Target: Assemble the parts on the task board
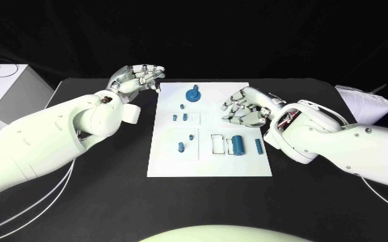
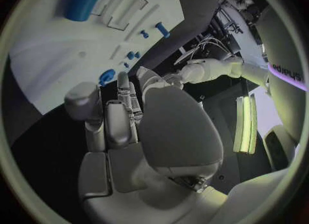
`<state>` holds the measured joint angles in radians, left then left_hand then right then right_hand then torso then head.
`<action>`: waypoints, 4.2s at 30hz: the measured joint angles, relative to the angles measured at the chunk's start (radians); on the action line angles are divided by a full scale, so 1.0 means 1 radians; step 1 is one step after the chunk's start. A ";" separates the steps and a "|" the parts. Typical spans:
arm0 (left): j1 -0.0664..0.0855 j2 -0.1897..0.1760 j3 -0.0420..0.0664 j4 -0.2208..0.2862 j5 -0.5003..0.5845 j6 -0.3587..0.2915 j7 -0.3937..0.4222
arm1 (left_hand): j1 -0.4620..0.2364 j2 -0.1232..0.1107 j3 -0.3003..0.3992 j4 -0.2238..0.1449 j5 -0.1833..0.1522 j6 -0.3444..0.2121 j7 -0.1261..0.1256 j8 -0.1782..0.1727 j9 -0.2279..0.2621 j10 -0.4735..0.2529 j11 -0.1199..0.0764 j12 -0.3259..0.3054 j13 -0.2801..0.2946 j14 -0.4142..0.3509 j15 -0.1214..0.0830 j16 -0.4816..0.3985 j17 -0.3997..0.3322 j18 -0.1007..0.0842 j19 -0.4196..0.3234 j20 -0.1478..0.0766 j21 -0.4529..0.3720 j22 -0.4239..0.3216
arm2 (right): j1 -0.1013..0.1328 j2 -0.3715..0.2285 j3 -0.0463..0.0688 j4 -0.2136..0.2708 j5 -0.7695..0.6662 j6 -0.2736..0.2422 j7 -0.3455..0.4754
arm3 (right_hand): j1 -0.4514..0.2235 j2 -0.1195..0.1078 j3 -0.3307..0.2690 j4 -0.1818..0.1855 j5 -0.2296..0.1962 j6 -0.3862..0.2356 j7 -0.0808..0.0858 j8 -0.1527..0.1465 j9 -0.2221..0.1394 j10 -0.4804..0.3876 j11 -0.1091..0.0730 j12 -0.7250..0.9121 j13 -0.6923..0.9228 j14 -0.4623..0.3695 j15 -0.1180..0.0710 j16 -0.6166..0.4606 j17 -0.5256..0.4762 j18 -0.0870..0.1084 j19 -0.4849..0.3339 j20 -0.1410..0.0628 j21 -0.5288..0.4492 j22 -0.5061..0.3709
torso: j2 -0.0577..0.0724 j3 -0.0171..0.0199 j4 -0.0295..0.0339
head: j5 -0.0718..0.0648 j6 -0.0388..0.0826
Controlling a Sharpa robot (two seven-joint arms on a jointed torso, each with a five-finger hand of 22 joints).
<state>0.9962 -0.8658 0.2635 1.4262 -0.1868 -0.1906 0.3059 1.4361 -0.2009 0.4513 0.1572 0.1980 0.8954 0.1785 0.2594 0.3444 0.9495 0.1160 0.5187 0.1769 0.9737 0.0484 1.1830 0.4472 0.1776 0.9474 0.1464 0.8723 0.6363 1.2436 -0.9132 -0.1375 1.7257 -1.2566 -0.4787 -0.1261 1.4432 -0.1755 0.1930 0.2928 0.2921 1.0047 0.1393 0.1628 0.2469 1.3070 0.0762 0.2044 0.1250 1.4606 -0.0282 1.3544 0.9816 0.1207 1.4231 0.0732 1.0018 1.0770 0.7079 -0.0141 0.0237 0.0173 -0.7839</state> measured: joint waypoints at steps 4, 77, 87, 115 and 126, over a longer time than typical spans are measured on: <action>-0.004 0.001 -0.001 -0.001 0.000 0.001 0.000 | 0.001 0.001 0.000 0.000 0.000 0.000 0.000 0.000 -0.001 0.002 -0.002 0.000 0.000 0.000 0.000 0.000 0.000 0.000 0.002 -0.002 0.000 0.000 | 0.007 -0.051 -0.001 -0.005 0.095 0.016 -0.021 | -0.110 -0.021 -0.022 -0.006 0.037 0.022 -0.024 0.033 0.028 0.115 -0.046 0.262 0.276 0.006 -0.023 0.031 0.061 -0.017 0.025 -0.025 0.089 0.082 | -0.003 0.0027 -0.0046 | -0.016 0.002; -0.015 -0.019 -0.001 0.017 0.000 0.005 -0.011 | 0.016 0.007 0.003 -0.003 0.004 0.002 0.002 0.000 -0.001 0.001 -0.001 -0.005 -0.002 0.000 0.000 -0.004 0.000 0.000 0.002 -0.002 0.000 0.000 | -0.086 0.018 -0.018 -0.013 0.094 0.175 -0.426 | -0.248 0.110 -0.270 -0.001 0.237 0.033 -0.069 0.194 0.299 0.159 -0.080 1.360 1.182 0.003 -0.041 0.212 0.326 -0.067 0.041 -0.035 0.400 0.230 | -0.014 0.0060 -0.0247 | -0.027 -0.026; -0.015 -0.020 -0.001 0.016 0.000 0.005 -0.012 | 0.016 0.007 0.003 -0.003 0.003 0.002 0.002 0.000 -0.001 0.001 -0.001 -0.005 -0.002 0.000 0.000 -0.004 0.000 0.000 0.001 -0.002 0.000 0.000 | -0.062 -0.014 -0.015 0.033 0.129 0.148 -0.427 | -0.240 0.110 -0.270 -0.001 0.246 0.033 -0.070 0.200 0.305 0.159 -0.080 1.360 1.182 0.006 -0.044 0.212 0.326 -0.067 0.041 -0.035 0.404 0.230 | -0.013 0.0064 -0.0255 | -0.024 -0.023; -0.016 -0.022 -0.001 0.020 0.000 0.006 -0.015 | 0.016 0.007 0.003 -0.003 0.003 0.002 0.002 0.000 -0.003 0.005 0.002 -0.005 -0.003 0.000 0.000 -0.004 0.000 0.000 0.001 -0.002 0.000 0.000 | -0.051 0.112 -0.017 -0.010 0.187 0.183 -0.430 | -0.267 0.097 -0.271 0.000 0.189 0.042 -0.078 0.200 0.315 0.159 -0.087 1.360 1.183 0.006 -0.044 0.212 0.326 -0.067 0.045 -0.039 0.423 0.231 | -0.011 0.0055 -0.0235 | -0.010 -0.025; -0.016 -0.024 -0.001 0.023 0.001 0.006 -0.016 | 0.016 0.007 0.003 -0.003 0.003 0.002 0.002 0.000 -0.003 0.005 0.002 -0.005 -0.003 0.000 0.000 -0.004 0.000 0.000 0.001 -0.001 0.000 0.000 | -0.052 0.124 -0.017 -0.029 0.166 0.199 -0.434 | -0.288 0.088 -0.287 0.001 0.115 0.046 -0.082 0.205 0.326 0.159 -0.087 1.360 1.183 0.006 -0.044 0.212 0.326 -0.067 0.045 -0.039 0.419 0.231 | -0.011 0.0064 -0.0244 | -0.006 -0.030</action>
<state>0.9807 -0.8899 0.2620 1.4490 -0.1863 -0.1843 0.2900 1.4518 -0.1942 0.4541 0.1545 0.2014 0.8974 0.1805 0.2593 0.3416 0.9546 0.1182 0.5141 0.1734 0.9737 0.0485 1.1791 0.4472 0.1777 0.9489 0.1450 0.8723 0.6365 1.1914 -0.7892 -0.1546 1.6970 -1.0903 -0.2801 -0.5600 1.1551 -0.0872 -0.0940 0.2938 0.4068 1.0508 0.0568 0.3677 0.5726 1.4664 -0.0112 1.5647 1.3078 1.4665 -0.0718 1.5666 1.3075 0.0535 1.4680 0.0343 1.4211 1.3078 0.6972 -0.0077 -0.0008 0.0115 -0.8137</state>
